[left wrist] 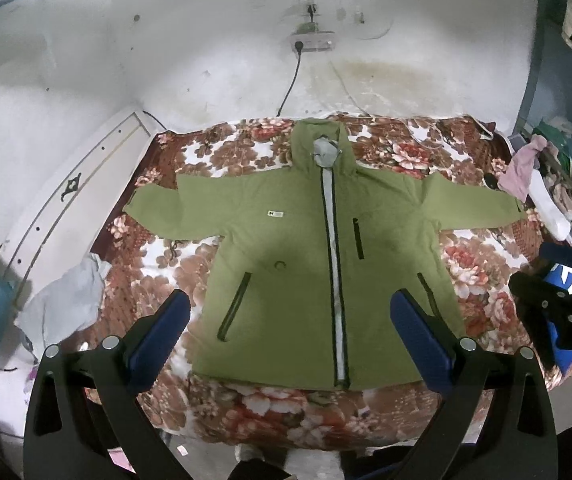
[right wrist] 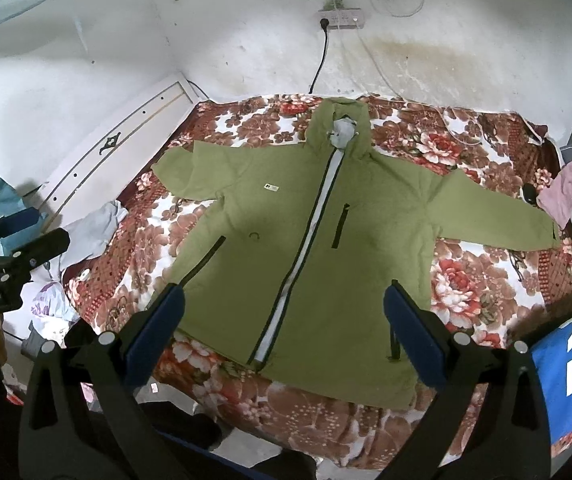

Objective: Fold large clothes

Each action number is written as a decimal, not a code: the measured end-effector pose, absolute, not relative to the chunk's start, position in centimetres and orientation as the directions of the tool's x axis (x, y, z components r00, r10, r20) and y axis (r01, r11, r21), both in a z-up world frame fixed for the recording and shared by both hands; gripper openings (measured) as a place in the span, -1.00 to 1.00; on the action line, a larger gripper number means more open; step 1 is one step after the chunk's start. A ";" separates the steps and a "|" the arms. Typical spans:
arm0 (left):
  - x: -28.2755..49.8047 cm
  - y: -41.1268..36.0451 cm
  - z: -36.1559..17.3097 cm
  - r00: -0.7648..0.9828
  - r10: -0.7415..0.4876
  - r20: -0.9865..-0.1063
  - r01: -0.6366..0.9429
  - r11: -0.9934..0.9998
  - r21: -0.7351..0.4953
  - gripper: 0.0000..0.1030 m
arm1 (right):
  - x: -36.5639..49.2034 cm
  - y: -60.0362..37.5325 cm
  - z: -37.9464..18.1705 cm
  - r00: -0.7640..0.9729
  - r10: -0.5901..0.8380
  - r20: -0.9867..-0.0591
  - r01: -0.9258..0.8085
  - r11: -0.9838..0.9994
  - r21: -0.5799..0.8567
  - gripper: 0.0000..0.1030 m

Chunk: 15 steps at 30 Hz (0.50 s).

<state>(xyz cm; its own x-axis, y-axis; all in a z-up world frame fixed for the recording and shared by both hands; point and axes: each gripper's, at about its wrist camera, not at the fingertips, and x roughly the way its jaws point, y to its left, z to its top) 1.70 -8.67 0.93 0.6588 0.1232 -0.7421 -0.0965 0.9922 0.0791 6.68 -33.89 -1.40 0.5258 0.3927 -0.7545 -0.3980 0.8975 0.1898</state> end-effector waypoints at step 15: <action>2.2 -12.2 1.2 0.633 0.138 -0.762 -0.111 0.990 0.087 0.90 | 8.3 -36.1 -1.8 0.499 0.409 -0.764 -0.397 0.891 0.218 0.91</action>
